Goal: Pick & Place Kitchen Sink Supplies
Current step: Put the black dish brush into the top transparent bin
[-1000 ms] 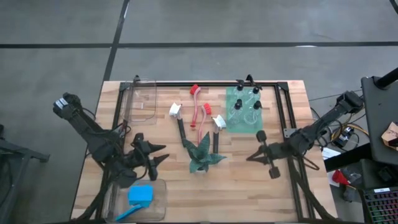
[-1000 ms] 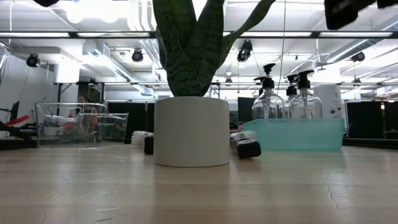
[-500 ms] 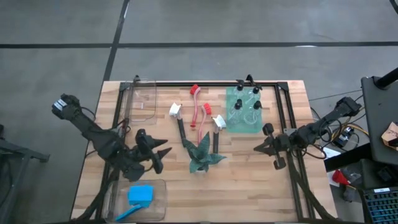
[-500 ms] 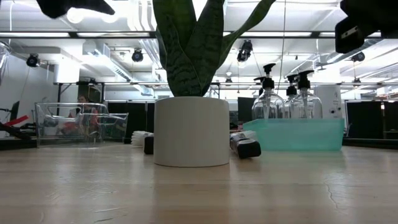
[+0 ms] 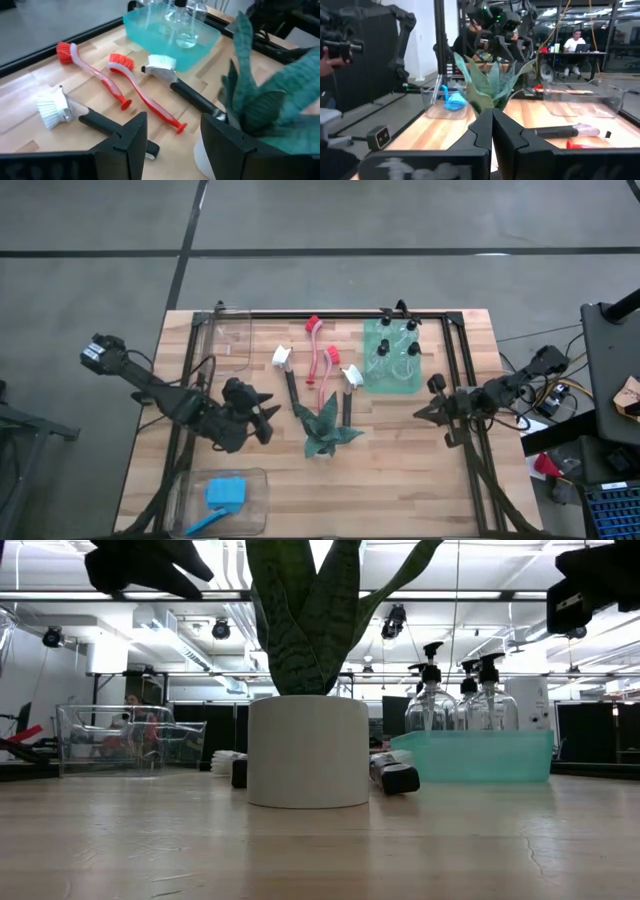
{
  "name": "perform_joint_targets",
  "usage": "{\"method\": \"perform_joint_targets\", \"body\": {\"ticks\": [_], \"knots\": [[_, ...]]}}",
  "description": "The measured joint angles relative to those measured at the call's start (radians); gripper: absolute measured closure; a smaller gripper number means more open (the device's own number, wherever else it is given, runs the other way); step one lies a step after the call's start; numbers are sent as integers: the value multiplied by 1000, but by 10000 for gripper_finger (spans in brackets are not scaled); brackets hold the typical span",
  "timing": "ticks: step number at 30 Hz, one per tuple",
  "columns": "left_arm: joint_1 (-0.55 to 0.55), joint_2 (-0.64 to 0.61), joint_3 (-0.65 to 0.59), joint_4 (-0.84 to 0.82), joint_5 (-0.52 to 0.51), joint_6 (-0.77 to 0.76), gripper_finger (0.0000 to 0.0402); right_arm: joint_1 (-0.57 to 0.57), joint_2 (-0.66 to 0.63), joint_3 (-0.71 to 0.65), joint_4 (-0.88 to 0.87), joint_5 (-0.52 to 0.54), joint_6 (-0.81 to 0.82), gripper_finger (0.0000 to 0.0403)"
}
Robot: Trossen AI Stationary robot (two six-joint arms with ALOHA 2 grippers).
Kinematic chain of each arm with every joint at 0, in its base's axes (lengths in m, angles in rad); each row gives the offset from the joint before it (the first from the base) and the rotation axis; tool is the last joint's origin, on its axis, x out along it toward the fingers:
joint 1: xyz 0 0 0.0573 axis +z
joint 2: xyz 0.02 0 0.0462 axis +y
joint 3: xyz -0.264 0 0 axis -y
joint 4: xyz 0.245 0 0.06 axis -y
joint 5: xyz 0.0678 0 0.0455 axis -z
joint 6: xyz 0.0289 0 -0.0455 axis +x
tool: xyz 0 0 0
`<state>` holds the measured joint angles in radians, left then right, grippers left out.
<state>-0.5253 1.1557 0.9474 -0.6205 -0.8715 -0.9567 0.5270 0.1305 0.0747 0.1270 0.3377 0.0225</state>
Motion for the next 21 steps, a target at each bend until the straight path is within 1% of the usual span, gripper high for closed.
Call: {"method": "perform_joint_targets", "body": {"ticks": [5,8,11,12,15,17,21], "knots": [[44,0,-2,-1,2,12,225,-31,-87,-30,-138,-2,41,395],[70,0,-2,-1,26,18,225,-37,-130,-31,-170,-13,45,395],[100,0,-5,-4,47,17,225,-37,-130,-32,-175,-35,24,395],[112,0,-6,-5,55,16,225,-37,-128,-32,-175,-23,24,395],[160,0,-11,-5,93,11,227,-37,-108,-30,-174,67,26,395],[196,0,-12,-4,140,-12,227,-37,-98,-30,-173,115,23,394],[258,1,-14,-6,234,-36,227,-37,-86,-30,-172,134,34,394]]}}
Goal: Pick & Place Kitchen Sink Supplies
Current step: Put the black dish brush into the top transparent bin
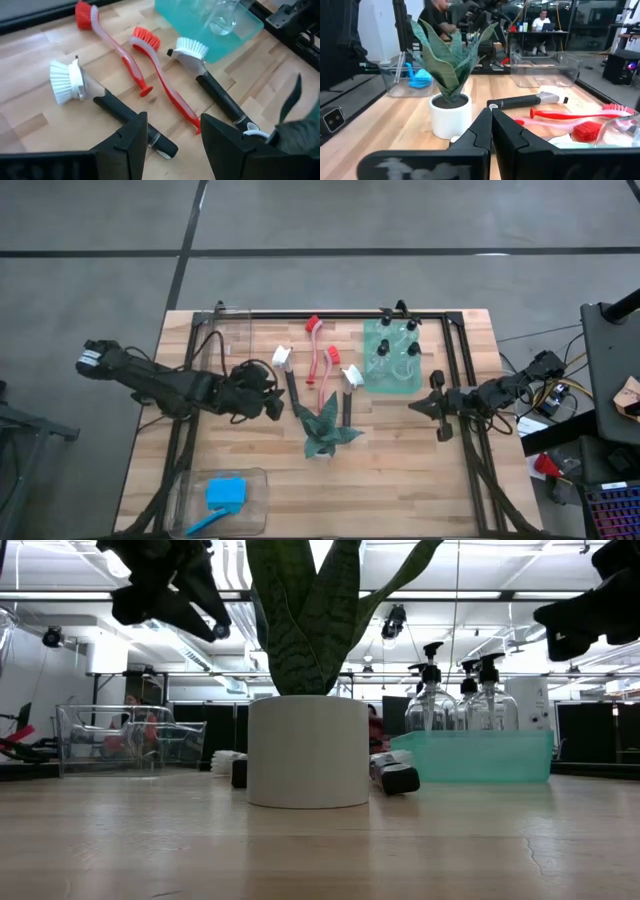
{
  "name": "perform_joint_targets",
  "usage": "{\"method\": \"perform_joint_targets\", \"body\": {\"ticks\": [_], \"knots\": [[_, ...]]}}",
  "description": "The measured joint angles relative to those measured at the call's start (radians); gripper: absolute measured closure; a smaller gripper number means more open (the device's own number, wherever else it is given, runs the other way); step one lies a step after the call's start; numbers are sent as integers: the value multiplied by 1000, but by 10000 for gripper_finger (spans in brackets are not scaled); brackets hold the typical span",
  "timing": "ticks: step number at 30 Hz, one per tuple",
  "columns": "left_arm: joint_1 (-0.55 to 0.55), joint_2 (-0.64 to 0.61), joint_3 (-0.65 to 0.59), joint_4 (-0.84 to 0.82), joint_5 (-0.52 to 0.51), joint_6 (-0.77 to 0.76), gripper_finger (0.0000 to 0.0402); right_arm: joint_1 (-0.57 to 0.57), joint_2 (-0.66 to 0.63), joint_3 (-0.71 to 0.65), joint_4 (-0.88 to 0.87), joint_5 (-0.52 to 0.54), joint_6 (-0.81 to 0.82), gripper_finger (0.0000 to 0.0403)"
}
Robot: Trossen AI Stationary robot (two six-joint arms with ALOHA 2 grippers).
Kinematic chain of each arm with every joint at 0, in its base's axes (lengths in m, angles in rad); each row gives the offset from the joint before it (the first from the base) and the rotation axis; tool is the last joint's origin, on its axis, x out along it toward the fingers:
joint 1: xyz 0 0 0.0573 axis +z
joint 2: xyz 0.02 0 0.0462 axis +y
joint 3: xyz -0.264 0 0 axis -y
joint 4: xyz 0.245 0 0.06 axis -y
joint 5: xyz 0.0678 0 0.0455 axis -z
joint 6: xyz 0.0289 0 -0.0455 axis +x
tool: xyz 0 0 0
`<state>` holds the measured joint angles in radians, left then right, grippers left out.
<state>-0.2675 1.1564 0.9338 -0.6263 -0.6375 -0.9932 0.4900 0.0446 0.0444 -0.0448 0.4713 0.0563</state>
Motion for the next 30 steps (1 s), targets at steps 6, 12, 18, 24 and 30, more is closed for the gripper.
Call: {"method": "perform_joint_targets", "body": {"ticks": [6,12,18,24,30], "knots": [[77,0,0,23,33,55,227,0,3,0,1,0,-13,394],[230,19,0,27,165,69,227,0,3,0,1,0,-11,394],[344,84,-4,33,282,61,211,0,3,0,1,0,-9,394],[433,150,-4,36,389,46,152,1,3,0,1,0,-5,394],[474,256,-2,35,440,-4,126,1,3,0,1,1,-3,394]]}}
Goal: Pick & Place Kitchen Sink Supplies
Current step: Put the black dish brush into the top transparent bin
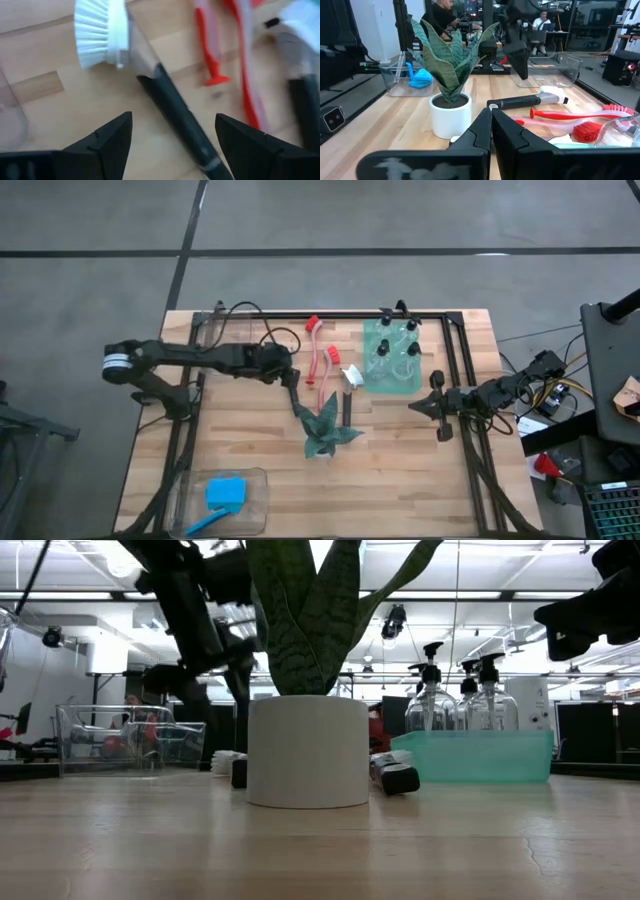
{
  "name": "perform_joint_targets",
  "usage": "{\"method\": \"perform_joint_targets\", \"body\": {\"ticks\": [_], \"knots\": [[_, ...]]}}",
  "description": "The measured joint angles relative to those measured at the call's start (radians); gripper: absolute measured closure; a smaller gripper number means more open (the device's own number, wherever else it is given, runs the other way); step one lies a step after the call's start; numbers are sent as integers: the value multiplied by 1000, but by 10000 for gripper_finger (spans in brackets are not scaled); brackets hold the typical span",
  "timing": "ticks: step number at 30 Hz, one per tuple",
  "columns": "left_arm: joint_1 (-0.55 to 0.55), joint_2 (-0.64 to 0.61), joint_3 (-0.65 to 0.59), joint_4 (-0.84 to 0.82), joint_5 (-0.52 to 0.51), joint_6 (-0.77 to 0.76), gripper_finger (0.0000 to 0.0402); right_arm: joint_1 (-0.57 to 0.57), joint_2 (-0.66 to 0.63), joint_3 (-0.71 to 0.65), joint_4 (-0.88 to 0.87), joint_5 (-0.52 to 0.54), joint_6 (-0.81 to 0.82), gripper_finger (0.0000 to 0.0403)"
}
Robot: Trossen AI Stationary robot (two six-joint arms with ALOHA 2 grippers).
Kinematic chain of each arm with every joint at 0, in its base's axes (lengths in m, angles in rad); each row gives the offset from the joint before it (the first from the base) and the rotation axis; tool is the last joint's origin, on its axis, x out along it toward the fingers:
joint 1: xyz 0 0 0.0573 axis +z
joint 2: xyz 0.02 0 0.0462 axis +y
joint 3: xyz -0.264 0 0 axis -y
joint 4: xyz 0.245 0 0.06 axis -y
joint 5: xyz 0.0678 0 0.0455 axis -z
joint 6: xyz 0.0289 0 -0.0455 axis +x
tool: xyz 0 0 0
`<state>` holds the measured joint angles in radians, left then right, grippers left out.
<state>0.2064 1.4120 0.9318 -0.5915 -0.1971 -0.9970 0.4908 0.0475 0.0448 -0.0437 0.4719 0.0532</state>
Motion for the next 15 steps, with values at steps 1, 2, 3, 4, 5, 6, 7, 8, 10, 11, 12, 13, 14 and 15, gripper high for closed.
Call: {"method": "perform_joint_targets", "body": {"ticks": [1,2,3,4,5,6,7,8,10,11,12,13,14,15], "knots": [[4,17,2,1,0,0,126,0,0,0,0,0,-5,394],[9,33,3,2,0,-1,127,0,0,0,0,0,-8,394],[10,46,4,2,-1,-1,128,0,0,0,0,0,-8,394],[10,61,5,2,-1,-1,128,0,0,0,0,0,-6,394],[10,74,5,5,0,-1,128,0,0,0,0,0,-2,394],[10,88,5,11,0,-1,128,0,0,0,0,0,1,394],[12,101,5,21,0,-1,128,0,0,0,0,0,-1,394],[13,115,5,31,0,-1,128,0,0,0,0,0,-7,394],[17,143,5,46,-1,-1,128,0,0,0,0,0,-8,394],[19,158,5,58,-1,-1,128,0,0,0,0,0,-4,394],[20,170,5,72,-1,-1,128,0,0,0,0,0,0,394],[21,182,5,85,-1,-1,128,0,0,0,0,0,0,394],[21,191,5,97,-1,0,128,0,0,0,0,0,-3,394],[21,200,5,103,-1,1,128,-1,0,0,0,0,-8,394]]}}
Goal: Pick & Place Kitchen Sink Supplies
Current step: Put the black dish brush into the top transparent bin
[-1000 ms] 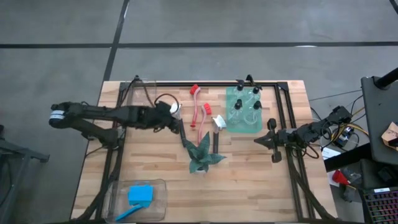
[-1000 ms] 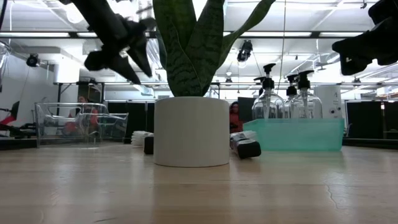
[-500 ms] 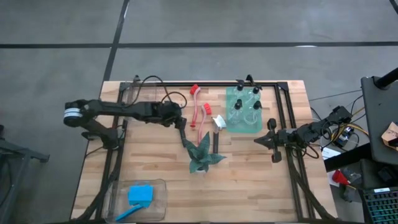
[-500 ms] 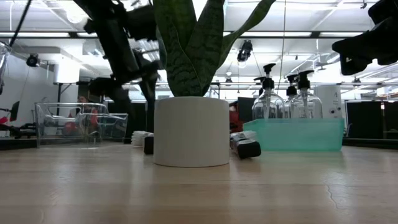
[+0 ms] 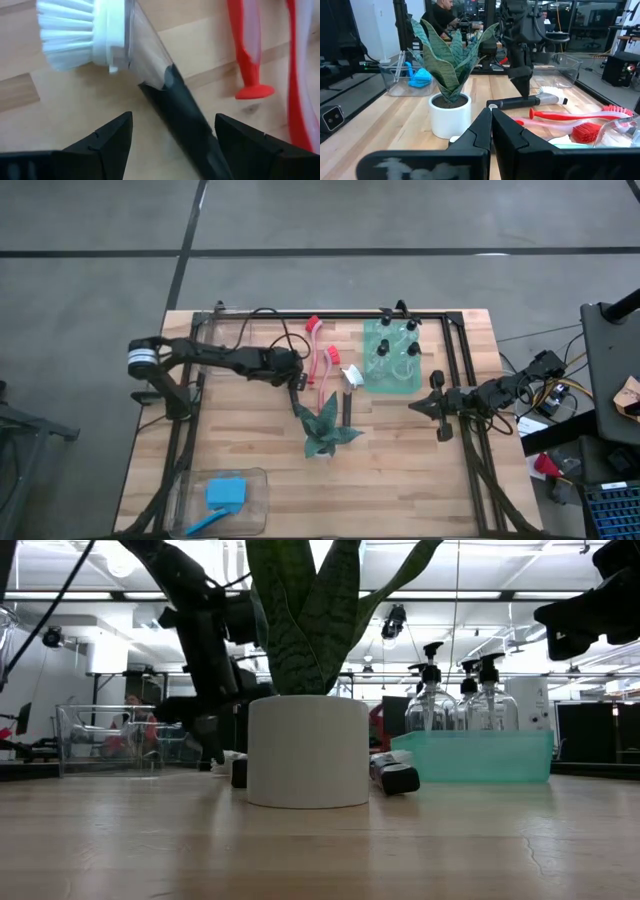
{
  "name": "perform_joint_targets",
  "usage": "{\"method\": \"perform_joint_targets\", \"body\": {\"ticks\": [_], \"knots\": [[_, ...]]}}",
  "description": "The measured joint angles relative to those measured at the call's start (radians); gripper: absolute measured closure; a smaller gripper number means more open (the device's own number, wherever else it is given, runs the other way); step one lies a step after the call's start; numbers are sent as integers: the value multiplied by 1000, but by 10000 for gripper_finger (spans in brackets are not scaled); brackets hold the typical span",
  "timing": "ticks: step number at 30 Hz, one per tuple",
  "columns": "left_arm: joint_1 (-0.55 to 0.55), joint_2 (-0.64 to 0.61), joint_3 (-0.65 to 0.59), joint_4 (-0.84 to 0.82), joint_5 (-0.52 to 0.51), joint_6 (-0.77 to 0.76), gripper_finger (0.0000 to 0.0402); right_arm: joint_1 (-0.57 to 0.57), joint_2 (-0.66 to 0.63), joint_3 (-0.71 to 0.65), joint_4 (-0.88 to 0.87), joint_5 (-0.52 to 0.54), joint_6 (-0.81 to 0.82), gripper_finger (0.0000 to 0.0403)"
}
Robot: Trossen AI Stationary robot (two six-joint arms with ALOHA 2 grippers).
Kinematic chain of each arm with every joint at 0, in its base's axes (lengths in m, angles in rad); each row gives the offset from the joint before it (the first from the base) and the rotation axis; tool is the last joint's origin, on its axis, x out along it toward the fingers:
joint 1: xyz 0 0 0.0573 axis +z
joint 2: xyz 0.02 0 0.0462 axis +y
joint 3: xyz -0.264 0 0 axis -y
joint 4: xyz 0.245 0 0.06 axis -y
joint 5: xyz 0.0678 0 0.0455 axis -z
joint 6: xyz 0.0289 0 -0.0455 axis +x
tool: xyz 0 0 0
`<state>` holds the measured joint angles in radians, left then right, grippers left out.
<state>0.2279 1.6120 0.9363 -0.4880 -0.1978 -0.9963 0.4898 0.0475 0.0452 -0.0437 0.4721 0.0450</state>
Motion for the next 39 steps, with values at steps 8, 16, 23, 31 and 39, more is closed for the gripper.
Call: {"method": "perform_joint_targets", "body": {"ticks": [8,16,23,31,39], "knots": [[0,64,0,11,-2,6,129,0,0,0,0,0,0,394],[0,82,3,6,9,35,167,0,0,0,0,0,6,394],[0,68,2,8,33,54,249,0,0,0,0,0,8,394],[0,63,2,8,31,63,317,0,0,0,0,0,8,394],[0,-24,3,0,27,67,291,1,0,0,0,0,0,394]]}}
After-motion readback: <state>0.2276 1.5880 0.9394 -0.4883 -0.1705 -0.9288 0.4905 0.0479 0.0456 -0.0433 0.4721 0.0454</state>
